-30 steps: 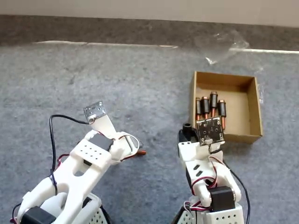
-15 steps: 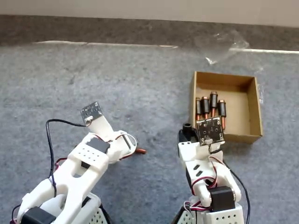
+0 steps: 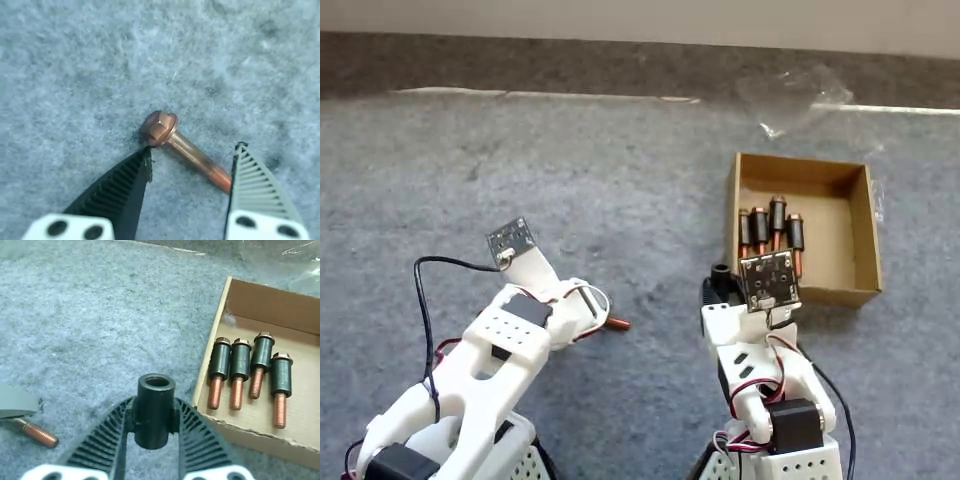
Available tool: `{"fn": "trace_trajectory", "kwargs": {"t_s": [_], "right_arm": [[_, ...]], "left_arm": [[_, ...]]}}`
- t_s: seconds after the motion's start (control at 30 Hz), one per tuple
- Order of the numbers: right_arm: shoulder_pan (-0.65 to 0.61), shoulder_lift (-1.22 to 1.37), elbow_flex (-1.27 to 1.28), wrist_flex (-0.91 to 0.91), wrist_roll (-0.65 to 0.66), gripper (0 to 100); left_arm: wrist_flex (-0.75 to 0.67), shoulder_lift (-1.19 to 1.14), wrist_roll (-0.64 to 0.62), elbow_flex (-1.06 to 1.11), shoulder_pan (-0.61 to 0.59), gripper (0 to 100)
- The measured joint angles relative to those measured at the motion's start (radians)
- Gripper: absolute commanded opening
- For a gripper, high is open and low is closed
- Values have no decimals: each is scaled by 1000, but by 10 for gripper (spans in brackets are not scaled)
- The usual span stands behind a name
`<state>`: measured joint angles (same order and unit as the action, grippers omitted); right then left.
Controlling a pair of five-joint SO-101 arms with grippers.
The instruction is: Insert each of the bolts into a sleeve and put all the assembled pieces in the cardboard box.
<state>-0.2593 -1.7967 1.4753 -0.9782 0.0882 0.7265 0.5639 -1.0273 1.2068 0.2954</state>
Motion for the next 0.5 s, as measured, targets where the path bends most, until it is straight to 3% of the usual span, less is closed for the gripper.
{"fn": "trace_trajectory", "kwargs": {"t_s": [0.5], "right_arm": [[0,0,0,0,0,4]], "left_arm": [[0,0,-28,0,-6,242]]}}
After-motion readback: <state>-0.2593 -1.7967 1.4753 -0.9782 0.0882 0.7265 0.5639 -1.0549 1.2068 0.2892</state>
